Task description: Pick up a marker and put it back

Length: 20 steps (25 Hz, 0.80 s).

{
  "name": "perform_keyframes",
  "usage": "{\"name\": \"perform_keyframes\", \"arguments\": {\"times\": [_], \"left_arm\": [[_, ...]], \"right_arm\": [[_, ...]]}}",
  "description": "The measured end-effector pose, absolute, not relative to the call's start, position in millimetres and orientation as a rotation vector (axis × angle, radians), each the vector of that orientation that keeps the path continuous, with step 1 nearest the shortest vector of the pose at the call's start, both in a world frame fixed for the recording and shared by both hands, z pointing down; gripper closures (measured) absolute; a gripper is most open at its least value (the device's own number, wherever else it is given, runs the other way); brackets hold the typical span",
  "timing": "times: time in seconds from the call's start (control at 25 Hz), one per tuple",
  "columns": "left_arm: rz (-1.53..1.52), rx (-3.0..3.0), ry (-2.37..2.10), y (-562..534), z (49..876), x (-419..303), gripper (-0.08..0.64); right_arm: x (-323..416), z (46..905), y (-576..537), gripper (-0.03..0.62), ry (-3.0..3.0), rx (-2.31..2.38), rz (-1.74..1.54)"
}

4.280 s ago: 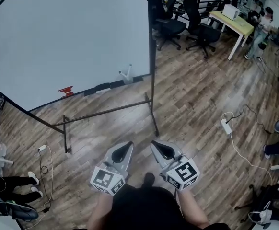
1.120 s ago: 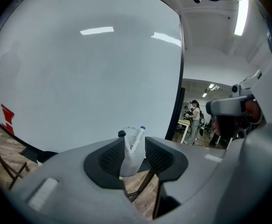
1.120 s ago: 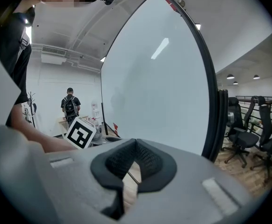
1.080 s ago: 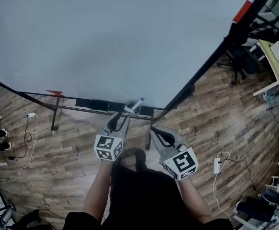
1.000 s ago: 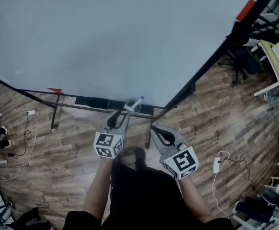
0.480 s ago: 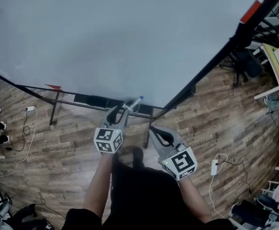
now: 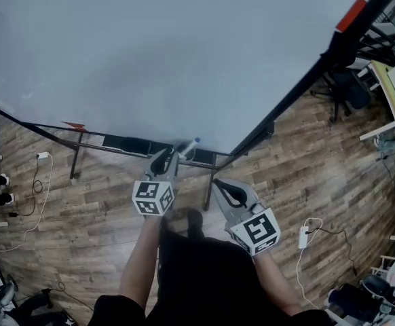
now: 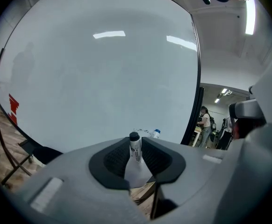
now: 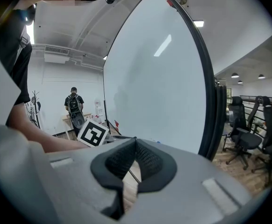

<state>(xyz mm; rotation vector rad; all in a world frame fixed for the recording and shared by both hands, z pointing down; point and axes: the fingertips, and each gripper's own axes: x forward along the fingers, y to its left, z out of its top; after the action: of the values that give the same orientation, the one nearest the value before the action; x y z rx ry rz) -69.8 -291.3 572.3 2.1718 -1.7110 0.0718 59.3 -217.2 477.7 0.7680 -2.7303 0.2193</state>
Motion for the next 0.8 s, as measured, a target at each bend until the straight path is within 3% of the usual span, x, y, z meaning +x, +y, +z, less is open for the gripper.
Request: {"name": "perform_keyframes", "arguments": {"times": [0.8], "left_arm": [[0.016,2.233,-1.694,-283,544,-56,0.485]], "right_arm": [[73,467,-216,0.589,-2.789,0.772,0.241]]}}
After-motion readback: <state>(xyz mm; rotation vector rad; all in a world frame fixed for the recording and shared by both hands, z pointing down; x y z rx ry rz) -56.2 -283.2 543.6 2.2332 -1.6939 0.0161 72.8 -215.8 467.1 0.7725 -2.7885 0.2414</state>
